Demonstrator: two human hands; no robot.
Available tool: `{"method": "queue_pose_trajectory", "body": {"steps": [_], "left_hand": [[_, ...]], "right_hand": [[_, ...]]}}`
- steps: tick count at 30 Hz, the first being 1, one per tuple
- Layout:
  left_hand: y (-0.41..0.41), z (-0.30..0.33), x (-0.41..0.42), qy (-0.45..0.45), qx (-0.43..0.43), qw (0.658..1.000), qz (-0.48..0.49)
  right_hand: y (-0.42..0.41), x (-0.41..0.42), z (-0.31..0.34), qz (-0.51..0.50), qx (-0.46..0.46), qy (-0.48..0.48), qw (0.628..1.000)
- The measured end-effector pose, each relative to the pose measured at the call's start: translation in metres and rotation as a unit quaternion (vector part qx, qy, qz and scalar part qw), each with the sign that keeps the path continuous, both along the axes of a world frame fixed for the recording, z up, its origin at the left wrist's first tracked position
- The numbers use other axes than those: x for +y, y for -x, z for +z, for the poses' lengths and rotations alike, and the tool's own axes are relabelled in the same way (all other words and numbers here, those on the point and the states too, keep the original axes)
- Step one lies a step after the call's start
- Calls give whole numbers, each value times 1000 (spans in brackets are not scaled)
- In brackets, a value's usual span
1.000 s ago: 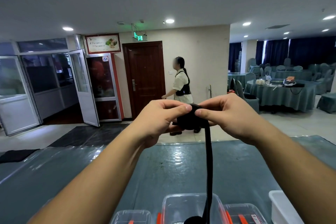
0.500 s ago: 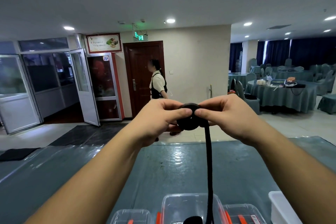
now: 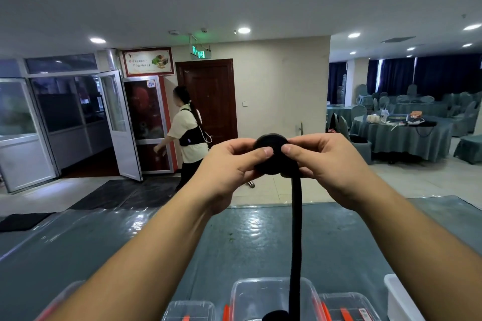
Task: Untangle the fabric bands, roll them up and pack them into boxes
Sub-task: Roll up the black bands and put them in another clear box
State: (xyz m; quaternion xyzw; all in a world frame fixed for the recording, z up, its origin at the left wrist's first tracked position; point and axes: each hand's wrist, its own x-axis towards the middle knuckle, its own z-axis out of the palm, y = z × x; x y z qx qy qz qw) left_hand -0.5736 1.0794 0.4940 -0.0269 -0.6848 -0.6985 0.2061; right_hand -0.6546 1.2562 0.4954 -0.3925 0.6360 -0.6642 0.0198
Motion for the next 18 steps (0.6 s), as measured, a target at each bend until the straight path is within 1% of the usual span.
{"method": "queue_pose_trajectory", "body": {"steps": [3,6,7,10,12,15,18], "left_hand": [[2,-8,4,-33,-15,999,-10],[2,-11,4,-24,-34,999,-15],[2,-10,3,-8,-36,999,-18],[0,-1,-1,79,-38,996,-20],[-2,5,-3,82,-38,996,-23],[-4,7,-1,25,-18,999,-23],[-2,1,3,-14,-10,1000,-17]], "right_hand": [[1,2,0,10,-13,-12,1000],[4,9,2,7,11,-60,998],[5,11,4,4,28,-82,996],[4,14,6,4,76,-142,987],[3,13,5,9,61,-118,991],[2,10,1,7,9,-46,999],[2,9,-2,-1,6,-28,1000]]}}
